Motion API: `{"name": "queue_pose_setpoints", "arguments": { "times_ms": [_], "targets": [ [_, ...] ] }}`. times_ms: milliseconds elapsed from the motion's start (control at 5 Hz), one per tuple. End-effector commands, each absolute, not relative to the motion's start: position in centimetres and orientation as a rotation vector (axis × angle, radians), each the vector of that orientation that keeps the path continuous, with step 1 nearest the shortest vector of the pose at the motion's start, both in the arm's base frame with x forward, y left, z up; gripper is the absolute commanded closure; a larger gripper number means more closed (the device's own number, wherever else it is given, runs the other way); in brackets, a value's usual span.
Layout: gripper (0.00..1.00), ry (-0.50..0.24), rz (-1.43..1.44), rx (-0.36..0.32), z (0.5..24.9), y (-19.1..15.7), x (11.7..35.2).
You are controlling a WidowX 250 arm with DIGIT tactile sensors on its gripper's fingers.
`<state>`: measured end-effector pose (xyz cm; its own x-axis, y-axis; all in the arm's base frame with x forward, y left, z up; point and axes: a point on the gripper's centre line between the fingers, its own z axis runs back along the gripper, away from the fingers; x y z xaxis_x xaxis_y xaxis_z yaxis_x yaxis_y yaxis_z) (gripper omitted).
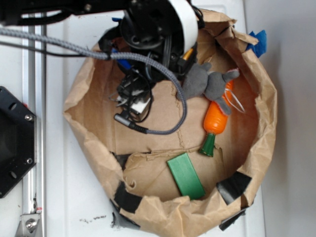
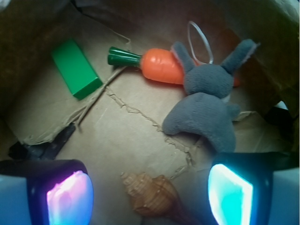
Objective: Grab the shell.
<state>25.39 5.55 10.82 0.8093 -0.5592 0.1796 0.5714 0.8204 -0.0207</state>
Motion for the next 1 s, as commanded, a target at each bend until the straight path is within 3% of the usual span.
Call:
{"name": "queue_pose_setpoints", "arguments": {
  "times_ms": [0, 400, 800],
  "targets": [
    [0.00, -0.169, -0.627, -0.045, 10.4, 5.1, 25.5],
    [0.00, -0.112, -0.692, -0.005, 8.6, 4.2, 23.6],
    [0.00, -0.096, -0.714, -0.018, 6.6, 4.1, 23.9]
  ]
}}
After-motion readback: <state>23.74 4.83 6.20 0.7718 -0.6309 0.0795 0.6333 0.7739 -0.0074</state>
